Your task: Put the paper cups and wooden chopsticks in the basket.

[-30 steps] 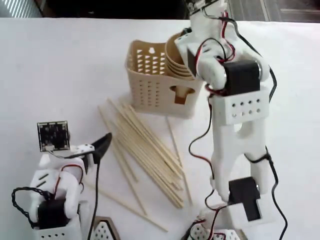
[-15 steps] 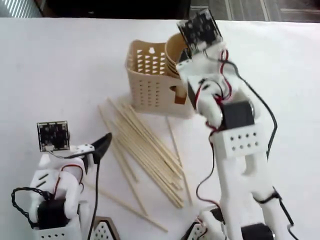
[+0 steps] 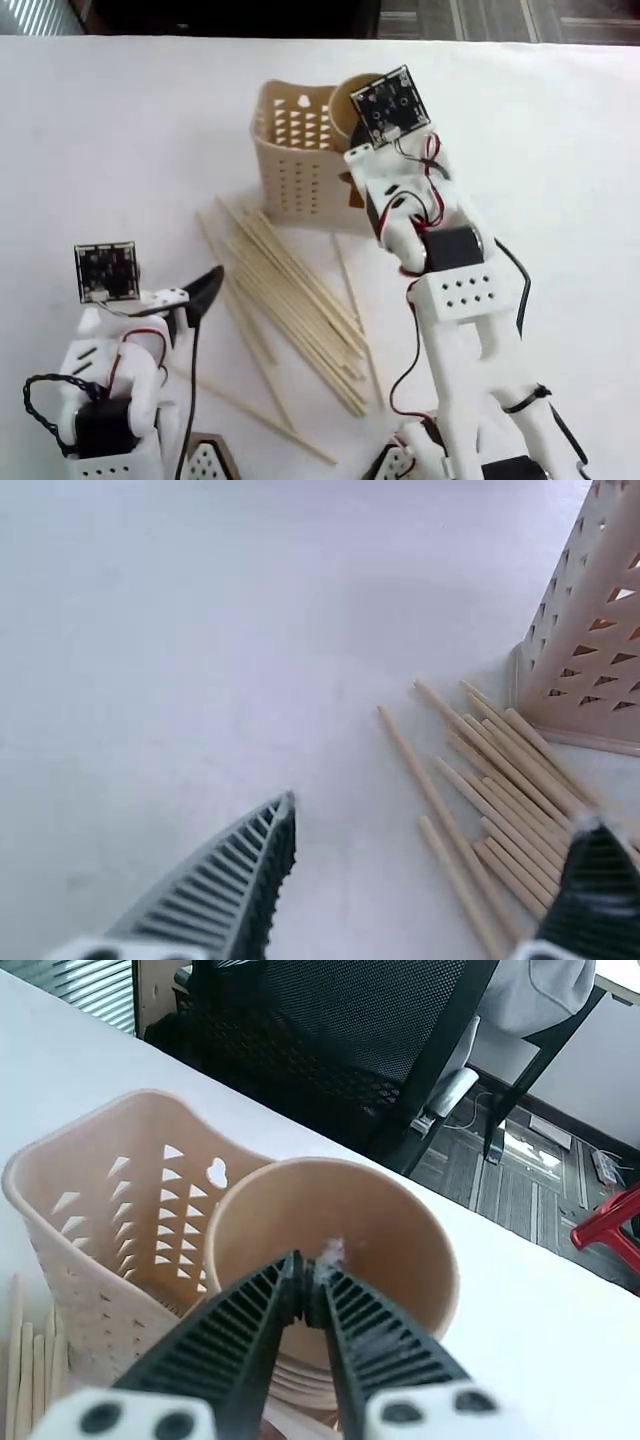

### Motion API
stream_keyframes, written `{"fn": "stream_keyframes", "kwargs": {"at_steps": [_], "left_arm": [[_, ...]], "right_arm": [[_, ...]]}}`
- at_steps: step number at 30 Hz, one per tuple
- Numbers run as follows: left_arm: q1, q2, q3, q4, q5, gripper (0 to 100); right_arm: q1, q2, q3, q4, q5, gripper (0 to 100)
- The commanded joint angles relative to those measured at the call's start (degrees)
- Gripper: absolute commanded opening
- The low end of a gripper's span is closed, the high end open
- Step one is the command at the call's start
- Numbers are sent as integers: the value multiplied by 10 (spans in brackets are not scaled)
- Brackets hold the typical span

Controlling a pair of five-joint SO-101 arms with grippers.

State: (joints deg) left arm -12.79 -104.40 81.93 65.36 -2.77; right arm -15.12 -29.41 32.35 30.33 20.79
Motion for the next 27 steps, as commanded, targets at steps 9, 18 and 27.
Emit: {"fn": "stream_keyframes", "kwargs": {"at_steps": [9,18,27], "left_arm": [[-6,0,-2,-8,2,395],[-7,0,-2,-9,2,395],[-62,0,-3,-18,6,395]], "right_arm": [[15,-167,-24,101,-1,19],[-79,-224,-67,362,15,19],[-205,-223,13,446,15,21]]}}
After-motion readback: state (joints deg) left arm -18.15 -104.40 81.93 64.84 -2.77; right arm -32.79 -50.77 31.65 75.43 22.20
